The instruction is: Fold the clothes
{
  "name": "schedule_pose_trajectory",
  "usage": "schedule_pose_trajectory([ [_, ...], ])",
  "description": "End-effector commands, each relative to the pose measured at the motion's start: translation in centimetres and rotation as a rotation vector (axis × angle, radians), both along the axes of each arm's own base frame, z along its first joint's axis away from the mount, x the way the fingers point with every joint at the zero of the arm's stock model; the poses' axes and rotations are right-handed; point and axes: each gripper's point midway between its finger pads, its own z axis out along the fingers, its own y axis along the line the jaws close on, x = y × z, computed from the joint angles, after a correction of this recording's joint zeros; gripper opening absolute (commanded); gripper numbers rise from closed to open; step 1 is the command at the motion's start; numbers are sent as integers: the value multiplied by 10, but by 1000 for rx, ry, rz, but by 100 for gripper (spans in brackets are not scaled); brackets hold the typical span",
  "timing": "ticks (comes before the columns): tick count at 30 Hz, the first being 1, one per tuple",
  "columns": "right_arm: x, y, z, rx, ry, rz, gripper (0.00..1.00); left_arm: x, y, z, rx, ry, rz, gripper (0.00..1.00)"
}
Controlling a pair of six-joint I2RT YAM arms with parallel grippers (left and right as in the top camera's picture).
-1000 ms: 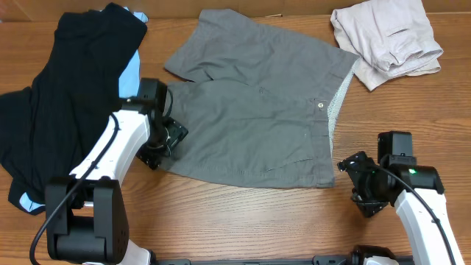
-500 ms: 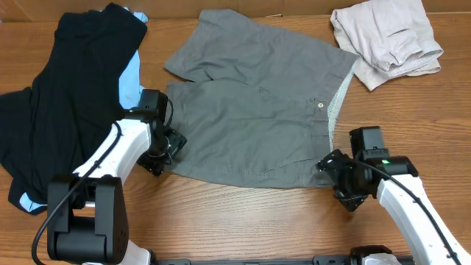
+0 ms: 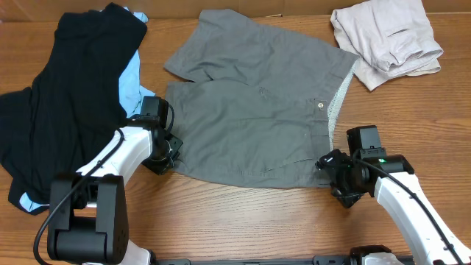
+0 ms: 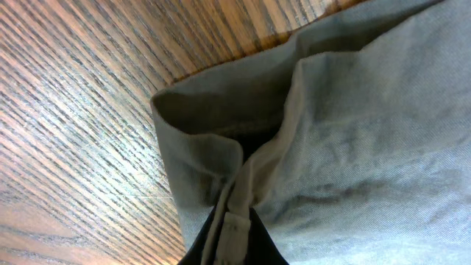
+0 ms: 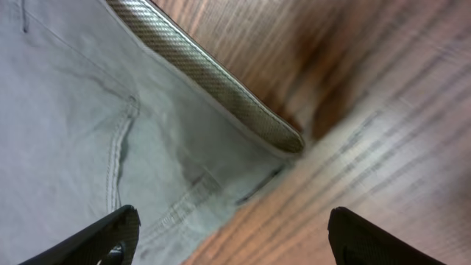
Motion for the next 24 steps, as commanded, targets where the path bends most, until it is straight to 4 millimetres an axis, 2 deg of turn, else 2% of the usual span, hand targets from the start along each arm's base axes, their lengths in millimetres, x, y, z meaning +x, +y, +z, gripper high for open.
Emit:
schedule_pose_trajectory([
  [1,-5,-2,-10,-16,29,-15,85,-6,2,-3,12,13,3,4],
  [9,-11,-1,-15,-18,59,-18,86,-5,3,-3,20,8,-48,4],
  [15,-7,0,-21,-27,31,-14,86,-4,2,-3,18,6,-48,4],
  [24,-8,-3,-38,-46,65,-16,83,-4,2,-3,18,4,-49,4],
])
